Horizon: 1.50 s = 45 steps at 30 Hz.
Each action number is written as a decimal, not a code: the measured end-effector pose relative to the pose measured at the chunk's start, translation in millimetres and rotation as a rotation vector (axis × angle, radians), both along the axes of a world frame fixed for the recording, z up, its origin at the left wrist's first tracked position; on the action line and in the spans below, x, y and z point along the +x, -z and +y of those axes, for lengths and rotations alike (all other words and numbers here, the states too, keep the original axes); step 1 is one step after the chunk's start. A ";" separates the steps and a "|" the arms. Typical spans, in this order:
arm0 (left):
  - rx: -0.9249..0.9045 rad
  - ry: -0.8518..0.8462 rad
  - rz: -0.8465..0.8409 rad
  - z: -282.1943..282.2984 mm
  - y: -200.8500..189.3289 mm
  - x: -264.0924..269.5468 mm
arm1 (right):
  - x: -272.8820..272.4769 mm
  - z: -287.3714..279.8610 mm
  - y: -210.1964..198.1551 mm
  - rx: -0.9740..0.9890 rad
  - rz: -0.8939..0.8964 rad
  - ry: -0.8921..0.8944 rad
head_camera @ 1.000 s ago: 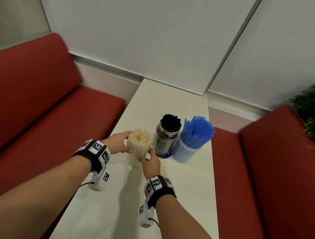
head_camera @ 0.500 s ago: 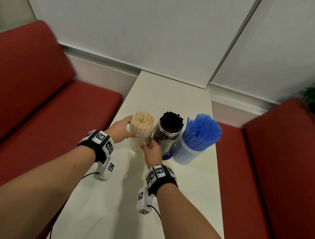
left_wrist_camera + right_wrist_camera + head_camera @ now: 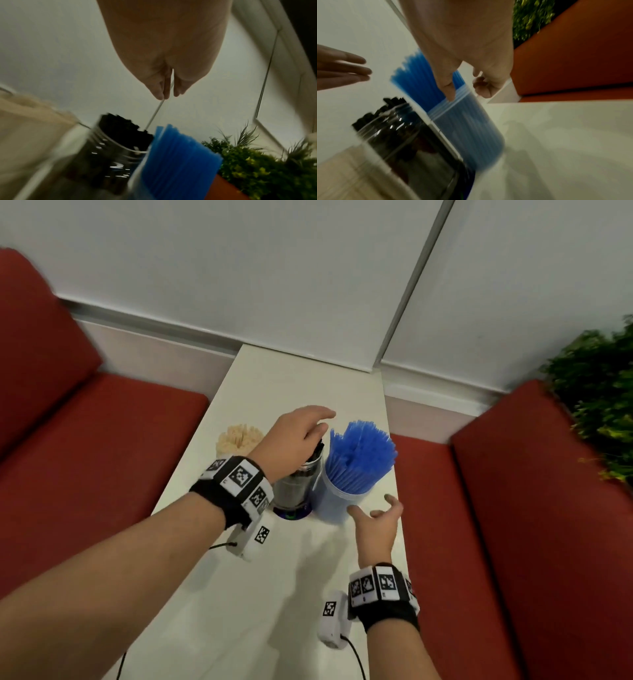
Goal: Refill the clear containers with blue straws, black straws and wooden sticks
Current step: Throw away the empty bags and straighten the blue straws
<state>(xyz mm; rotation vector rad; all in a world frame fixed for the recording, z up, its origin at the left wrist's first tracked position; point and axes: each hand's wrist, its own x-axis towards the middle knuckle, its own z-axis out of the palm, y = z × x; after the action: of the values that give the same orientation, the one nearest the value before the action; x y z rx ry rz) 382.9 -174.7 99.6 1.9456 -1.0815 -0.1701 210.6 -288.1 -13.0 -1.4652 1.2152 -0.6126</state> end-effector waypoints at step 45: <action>-0.103 -0.286 0.188 -114.4 8.7 -19.1 | 35.8 -60.5 -23.0 -0.186 -0.355 -0.222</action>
<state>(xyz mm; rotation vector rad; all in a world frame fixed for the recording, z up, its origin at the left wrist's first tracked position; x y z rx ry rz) 363.8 -289.2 90.9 1.9246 -0.6695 -0.1337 246.4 -348.6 10.1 -1.5403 0.7257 -0.8083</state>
